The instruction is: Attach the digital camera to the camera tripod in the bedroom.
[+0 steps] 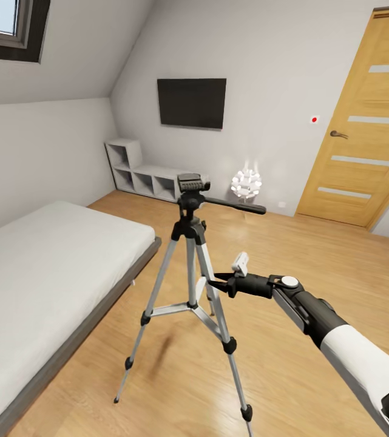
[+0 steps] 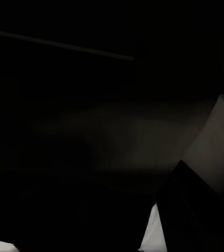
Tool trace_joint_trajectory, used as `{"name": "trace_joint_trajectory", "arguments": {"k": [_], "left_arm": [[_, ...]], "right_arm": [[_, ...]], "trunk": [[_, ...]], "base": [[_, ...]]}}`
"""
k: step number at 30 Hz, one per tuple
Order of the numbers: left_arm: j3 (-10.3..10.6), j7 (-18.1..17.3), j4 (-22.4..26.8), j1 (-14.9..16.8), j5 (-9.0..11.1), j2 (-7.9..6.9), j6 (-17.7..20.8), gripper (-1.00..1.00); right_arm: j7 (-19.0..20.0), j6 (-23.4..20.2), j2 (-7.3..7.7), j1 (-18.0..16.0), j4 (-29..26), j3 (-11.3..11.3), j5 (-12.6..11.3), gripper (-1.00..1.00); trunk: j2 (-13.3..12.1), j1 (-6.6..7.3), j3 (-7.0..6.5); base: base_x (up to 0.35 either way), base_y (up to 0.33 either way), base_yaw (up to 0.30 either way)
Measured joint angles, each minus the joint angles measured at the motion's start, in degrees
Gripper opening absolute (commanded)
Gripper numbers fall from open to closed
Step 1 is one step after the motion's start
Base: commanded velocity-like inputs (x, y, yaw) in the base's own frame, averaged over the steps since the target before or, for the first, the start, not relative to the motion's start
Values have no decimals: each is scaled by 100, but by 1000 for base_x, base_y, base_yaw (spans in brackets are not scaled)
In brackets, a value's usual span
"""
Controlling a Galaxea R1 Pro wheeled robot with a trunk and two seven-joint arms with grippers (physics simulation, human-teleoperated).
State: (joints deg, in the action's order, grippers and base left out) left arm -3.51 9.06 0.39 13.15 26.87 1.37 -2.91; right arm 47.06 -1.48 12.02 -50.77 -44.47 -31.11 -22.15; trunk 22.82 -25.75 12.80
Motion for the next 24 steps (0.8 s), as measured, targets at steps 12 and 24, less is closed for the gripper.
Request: {"name": "trace_joint_trajectory", "arguments": {"k": [12, 24], "left_arm": [[1, 0, 3, 0, -1, 2, 0, -100], [31, 103, -6, 123, -27, -12, 132, -100]], "right_arm": [[-6, -13, 36, 6, -41, -21, 39, -100], [-234, 126, 42, 2, 145, -60, -48, -100]], "trunk": [[0, 0, 1], [3, 2, -1]], "base": [[0, 0, 0], [0, 0, 0]]}}
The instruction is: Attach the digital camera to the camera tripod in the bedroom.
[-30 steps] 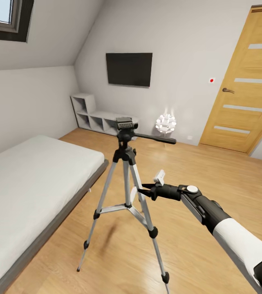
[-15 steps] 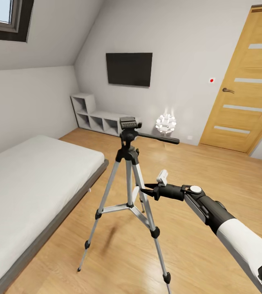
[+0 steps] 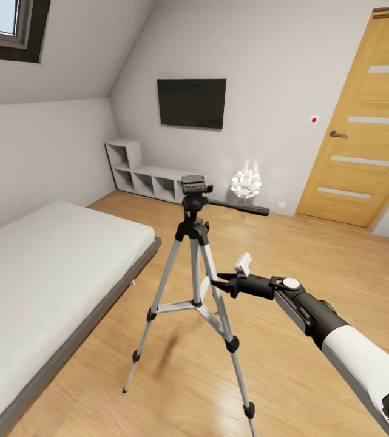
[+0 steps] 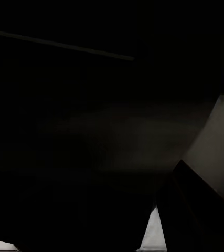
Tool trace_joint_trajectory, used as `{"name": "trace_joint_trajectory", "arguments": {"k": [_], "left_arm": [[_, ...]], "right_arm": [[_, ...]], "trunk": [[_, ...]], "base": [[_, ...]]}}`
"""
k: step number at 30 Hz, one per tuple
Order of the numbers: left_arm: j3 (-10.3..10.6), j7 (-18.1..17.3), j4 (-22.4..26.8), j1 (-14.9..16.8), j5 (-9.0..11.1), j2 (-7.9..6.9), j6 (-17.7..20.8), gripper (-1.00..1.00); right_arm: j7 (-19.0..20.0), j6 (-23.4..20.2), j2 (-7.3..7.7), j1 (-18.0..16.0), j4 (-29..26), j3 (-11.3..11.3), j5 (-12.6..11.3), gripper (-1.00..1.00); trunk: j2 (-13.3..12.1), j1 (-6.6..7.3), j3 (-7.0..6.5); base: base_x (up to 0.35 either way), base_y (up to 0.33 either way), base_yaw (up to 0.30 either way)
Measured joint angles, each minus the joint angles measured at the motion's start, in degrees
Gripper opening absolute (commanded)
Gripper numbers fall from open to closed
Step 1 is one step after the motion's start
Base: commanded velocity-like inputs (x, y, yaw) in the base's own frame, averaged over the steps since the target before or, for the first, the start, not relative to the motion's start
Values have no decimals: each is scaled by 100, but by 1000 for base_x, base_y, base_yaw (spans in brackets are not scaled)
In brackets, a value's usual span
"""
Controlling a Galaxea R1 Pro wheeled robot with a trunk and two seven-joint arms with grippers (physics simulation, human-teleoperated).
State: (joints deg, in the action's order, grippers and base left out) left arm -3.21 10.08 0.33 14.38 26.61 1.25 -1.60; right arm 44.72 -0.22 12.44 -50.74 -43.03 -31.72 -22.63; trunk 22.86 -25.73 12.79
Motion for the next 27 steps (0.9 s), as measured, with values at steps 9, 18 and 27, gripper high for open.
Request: {"name": "trace_joint_trajectory", "arguments": {"k": [9, 18, 27], "left_arm": [[-25, -132, 3, -315, 48, -174, -296, -100], [-157, -208, -23, -632, -14, -118, -560, -100], [-321, -244, -10, -945, -80, 54, -845, -100]], "right_arm": [[-15, 2, 0, 1, 1, -1, -19, -100], [-101, -1, 9, 66, -86, 1, -38, -100], [-67, 26, 48, 243, -315, -28, 123, -100]], "trunk": [[0, 0, 0], [0, 0, -1], [0, 0, -2]], "base": [[0, 0, 0], [0, 0, 0], [0, 0, 0]]}}
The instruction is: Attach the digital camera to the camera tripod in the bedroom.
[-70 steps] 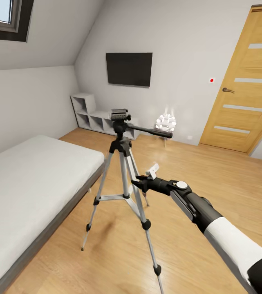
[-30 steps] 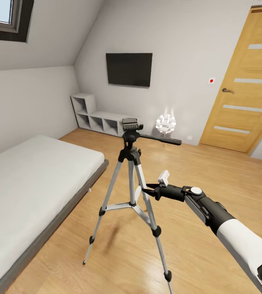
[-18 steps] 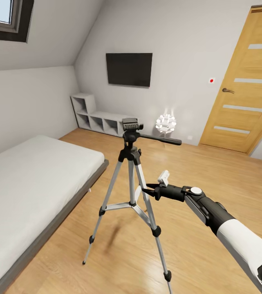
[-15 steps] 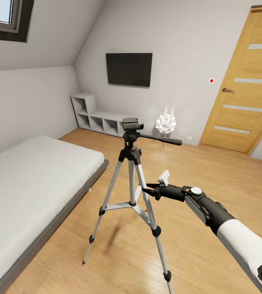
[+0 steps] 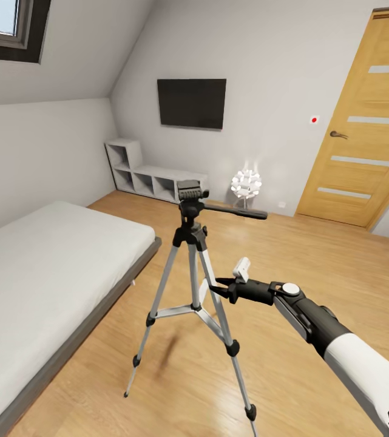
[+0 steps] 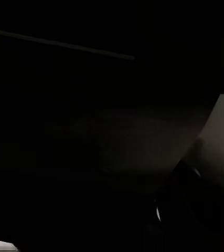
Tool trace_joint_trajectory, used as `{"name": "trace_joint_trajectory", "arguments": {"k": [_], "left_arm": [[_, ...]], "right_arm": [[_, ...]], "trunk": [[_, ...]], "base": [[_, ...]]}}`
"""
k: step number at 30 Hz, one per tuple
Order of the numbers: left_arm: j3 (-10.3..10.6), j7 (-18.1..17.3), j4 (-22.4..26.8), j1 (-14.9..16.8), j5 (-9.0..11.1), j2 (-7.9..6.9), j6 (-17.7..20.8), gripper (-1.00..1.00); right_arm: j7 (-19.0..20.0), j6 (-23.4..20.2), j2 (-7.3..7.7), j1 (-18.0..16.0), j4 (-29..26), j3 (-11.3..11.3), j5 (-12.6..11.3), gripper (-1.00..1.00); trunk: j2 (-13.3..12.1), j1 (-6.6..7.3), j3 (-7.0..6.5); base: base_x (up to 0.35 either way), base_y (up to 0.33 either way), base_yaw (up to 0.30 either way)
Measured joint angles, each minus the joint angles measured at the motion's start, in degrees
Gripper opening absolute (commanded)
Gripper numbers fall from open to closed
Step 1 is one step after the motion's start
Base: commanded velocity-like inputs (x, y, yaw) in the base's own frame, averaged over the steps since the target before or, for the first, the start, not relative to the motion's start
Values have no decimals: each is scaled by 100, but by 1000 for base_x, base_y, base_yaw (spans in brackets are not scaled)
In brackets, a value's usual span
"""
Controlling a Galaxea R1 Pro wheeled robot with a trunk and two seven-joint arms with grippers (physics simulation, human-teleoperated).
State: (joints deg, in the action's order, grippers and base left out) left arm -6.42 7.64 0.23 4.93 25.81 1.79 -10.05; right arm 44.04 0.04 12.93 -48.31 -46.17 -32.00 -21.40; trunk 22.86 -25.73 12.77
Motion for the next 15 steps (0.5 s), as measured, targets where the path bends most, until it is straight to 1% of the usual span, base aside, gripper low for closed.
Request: {"name": "trace_joint_trajectory", "arguments": {"k": [3, 7, 9, 10, 15], "left_arm": [[-10, 0, 2, -105, 2, 23, -21, -100], [-15, 6, 4, -245, 24, 37, -25, -100], [6, 7, 5, -260, 19, 38, -25, -100], [5, 7, 5, -260, 19, 38, -25, -100], [4, 8, 6, -261, 25, 39, -25, -100]], "right_arm": [[-2, 10, 17, 70, -85, 0, 47, -100], [-8, 21, 28, 89, -84, 49, 10, -100], [-2, -44, 39, 95, -147, 50, -7, -100], [-7, -76, 55, 95, -178, 48, -74, -100], [-18, -221, 222, 97, -356, 50, -535, -100]], "trunk": [[0, 0, 0], [0, 0, 0], [-3, -2, 0], [-3, -2, 0], [-3, -2, 0]], "base": [[0, 0, 0], [0, 0, 0], [0, 0, 0], [0, 0, 0], [0, 0, 0]]}}
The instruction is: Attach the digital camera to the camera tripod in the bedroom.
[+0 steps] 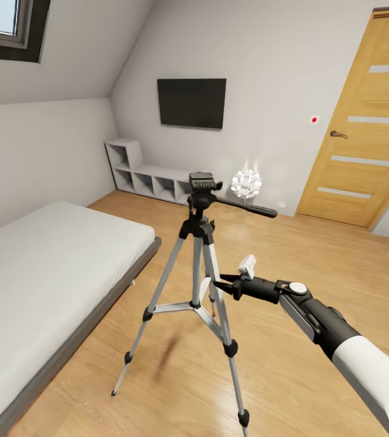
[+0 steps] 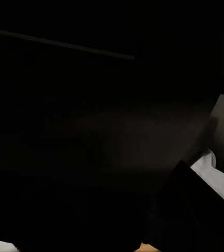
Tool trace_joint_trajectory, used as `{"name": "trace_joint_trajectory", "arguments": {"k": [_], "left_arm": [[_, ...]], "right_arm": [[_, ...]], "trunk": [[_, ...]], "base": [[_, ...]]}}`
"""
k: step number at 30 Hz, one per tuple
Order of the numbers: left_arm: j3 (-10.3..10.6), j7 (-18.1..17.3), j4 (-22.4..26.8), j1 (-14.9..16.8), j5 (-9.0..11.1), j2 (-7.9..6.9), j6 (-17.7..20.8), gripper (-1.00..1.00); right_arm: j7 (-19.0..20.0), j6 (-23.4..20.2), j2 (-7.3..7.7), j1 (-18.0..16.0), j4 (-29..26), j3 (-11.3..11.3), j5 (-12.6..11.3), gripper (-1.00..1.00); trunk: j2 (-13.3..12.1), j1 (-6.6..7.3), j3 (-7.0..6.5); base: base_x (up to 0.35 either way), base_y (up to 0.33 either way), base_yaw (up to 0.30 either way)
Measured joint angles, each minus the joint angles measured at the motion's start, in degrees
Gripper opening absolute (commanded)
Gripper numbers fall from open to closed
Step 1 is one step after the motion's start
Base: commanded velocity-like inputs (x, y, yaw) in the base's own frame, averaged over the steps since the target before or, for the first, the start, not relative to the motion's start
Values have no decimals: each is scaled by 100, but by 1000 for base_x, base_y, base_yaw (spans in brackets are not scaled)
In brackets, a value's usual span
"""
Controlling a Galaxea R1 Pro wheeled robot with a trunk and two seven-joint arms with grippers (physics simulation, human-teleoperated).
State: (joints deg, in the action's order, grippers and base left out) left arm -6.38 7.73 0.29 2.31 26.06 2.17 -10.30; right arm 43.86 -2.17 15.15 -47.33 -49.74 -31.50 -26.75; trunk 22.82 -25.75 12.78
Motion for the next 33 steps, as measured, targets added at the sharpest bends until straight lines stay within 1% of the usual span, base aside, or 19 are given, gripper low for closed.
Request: {"name": "trace_joint_trajectory", "arguments": {"k": [3, 5, 11, 12, 13, 14, 15, 16, 17, 18, 19, 21, 23, 25, 26, 27, 28, 31, 33], "left_arm": [[2, 0, 1, 2, -3, 0, 0, -100], [1, 0, -1, 2, 1, 0, 0, -100], [2, 0, -2, 1, 4, 0, 0, -100], [2, 0, -2, 1, 4, 0, 0, -100], [0, 1, -2, 2, 5, 0, 0, -100], [2, 1, 0, 2, 5, 0, 0, -100], [1, 0, -2, 2, 5, 0, 0, -100], [3, 0, -3, 3, 5, 0, -1, -100], [3, 0, -1, 3, 5, 0, -1, -100], [0, 1, 0, 3, 6, 0, 0, -100], [1, 0, 0, 1, 5, 0, 1, -100], [3, 0, -3, 3, 5, 0, -1, -100], [2, 0, 0, 2, 4, 0, 0, -100], [1, 3, -2, 3, 5, 0, 0, -100], [1, 2, -2, 3, 5, 0, 0, -100], [3, 2, -2, 4, 5, 0, -1, -100], [1, 1, -1, 2, 5, 0, 0, -100], [1, 5, -2, 2, 5, 0, 0, -100], [1, 5, -1, 1, 5, 0, 0, -100]], "right_arm": [[6, -85, 97, 3, -110, 1, -84, -100], [2, -143, 162, 4, -170, -9, 6, -100], [-8, -314, 279, 4, -323, -19, 449, -100], [-7, -828, 281, 2, -749, -13, 632, -100], [-20, -993, 284, 5, -1115, -74, 781, -100], [-17, -866, 284, 5, -1354, -27, 721, -100], [-53, -491, 283, 3, -1376, 1, 512, -100], [-63, -462, 283, 3, -1397, 2, 349, -100], [-95, -626, 285, 3, -1376, -11, 506, -100], [-148, -717, 291, 5, -1336, -36, 943, -100], [-175, -696, 315, -9, -1331, -24, 1129, -100], [-237, -600, 285, 3, -1371, -8, 1008, -100], [-293, -524, 291, 2, -1385, -32, 1309, -100], [-353, -261, 290, 3, -1413, -16, 1420, -100], [-349, -216, 289, 5, -1421, -10, 1222, -100], [-337, -141, 287, 13, -1413, -21, 1199, -100], [-363, -99, 291, 8, -1401, -17, 1349, -100], [-405, 24, 290, 10, -1236, -1, 1279, -100], [-413, 41, 293, 11, -1117, -17, 1374, -100]], "trunk": [[-1, 0, 1], [-2, 0, 1], [-2, 0, 1], [-3, -1, 1], [-3, -1, 1], [-2, -1, 1], [-1, 0, 0], [0, 0, 0], [0, 0, 0], [-4, -1, 1], [0, 1, -1], [-1, 0, 0], [-1, 0, 0], [-2, -1, 0], [0, 0, 0], [-3, -1, 2], [-2, -1, 1], [-2, -1, 1], [-2, -1, 1]], "base": [[0, 0, 0], [0, 0, 0], [0, 0, 0], [0, 0, 0], [0, 0, 0], [0, 0, 0], [0, 0, 0], [0, 0, 0], [0, 0, 0], [0, 0, 0], [0, 0, 0], [0, 0, 0], [0, 0, 0], [0, 0, 0], [0, 0, 0], [0, 0, 0], [0, 0, 0], [0, 0, 0], [0, 0, 0]]}}
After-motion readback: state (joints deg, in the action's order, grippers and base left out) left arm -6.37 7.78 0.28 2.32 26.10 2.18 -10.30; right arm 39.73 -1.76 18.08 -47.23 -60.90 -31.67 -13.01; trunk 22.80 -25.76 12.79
